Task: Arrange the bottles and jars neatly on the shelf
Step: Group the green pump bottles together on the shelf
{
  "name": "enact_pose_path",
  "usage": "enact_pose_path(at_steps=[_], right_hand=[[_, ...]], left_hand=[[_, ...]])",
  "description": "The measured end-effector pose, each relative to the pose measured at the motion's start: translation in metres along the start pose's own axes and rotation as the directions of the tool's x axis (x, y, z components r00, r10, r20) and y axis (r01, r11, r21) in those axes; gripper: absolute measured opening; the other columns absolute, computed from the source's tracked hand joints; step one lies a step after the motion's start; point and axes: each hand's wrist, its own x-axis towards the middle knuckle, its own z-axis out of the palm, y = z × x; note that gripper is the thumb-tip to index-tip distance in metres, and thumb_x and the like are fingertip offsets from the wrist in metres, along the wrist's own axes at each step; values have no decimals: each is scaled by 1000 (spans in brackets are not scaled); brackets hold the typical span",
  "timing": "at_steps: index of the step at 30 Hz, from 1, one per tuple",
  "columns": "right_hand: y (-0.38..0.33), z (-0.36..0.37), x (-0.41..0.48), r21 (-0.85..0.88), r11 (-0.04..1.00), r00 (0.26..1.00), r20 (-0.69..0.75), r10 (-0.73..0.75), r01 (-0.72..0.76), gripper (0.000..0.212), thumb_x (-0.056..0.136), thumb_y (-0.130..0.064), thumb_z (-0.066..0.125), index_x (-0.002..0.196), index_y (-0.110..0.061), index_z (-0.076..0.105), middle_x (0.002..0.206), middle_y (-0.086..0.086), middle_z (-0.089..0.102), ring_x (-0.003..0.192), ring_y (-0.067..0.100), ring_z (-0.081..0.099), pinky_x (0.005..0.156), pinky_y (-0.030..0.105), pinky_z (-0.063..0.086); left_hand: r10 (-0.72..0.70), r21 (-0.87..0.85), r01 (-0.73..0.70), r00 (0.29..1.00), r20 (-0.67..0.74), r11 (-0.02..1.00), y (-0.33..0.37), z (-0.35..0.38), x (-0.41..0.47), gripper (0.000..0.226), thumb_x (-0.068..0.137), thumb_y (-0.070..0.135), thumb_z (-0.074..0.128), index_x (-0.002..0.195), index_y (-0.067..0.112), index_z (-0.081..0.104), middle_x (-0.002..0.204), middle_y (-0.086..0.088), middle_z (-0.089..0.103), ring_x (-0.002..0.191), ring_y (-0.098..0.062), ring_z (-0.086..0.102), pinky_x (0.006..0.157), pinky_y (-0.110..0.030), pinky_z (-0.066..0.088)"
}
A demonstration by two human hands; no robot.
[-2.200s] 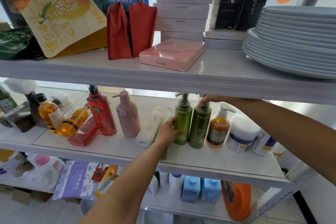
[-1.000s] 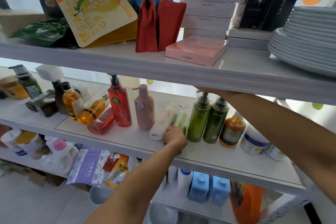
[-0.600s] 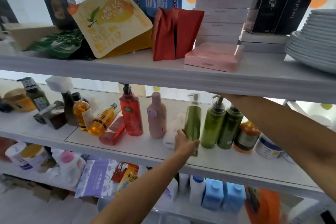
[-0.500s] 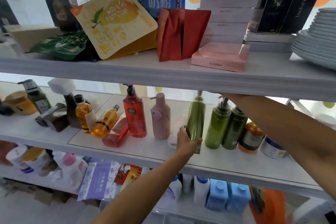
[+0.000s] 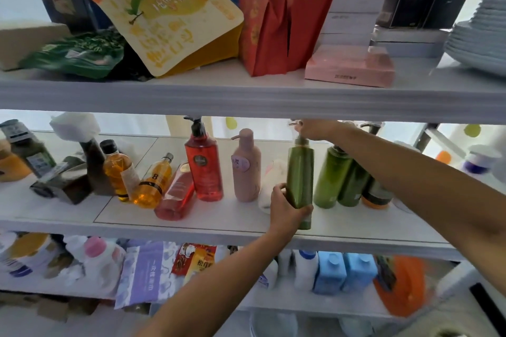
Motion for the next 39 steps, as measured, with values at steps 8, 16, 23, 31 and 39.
enact_pose_path(at_steps=[8,16,23,31,39], right_hand=[[4,21,34,-160,985,981,-166,-97,70,34,87,-2,44,118,-8,57,114,10,62,94,26,56,79,30,45],[-1,21,35,-93,993,981,-169,-91,76,46,93,-5,42,138,-13,44,142,5,47,128,27,45,105,34,39],[-8,14,32,245,967,993,-102,-52,76,34,98,-8,40,131,-3,47,136,14,49,123,26,46,93,26,35],[-9,13,41,379,925,998,-52,35,-13,33,99,-4,36,128,2,48,104,12,45,64,9,39,56,16,35],[-5,14,40,144,987,991,-104,90,-74,23,92,-9,49,109,1,60,92,9,55,83,21,50,70,30,42]], left_hand=[[7,13,-8,1000,19,1000,-2,-7,-2,72,73,19,81,132,16,39,124,-6,52,110,-19,54,91,-35,55],[-23,-68,31,994,109,997,2,-17,-5,62,80,11,71,131,16,37,121,-5,51,112,-23,53,89,-35,54],[-7,-236,53,982,191,970,9,-24,-9,44,88,8,60,121,21,35,110,-2,51,96,-16,57,74,-24,54],[-14,-168,59,966,258,984,15,-25,-5,72,82,33,72,136,18,27,121,-3,49,109,-20,54,86,-32,51],[-36,-133,63,980,197,989,15,-23,6,62,77,32,76,117,19,30,115,-6,53,106,-23,58,79,-31,53]])
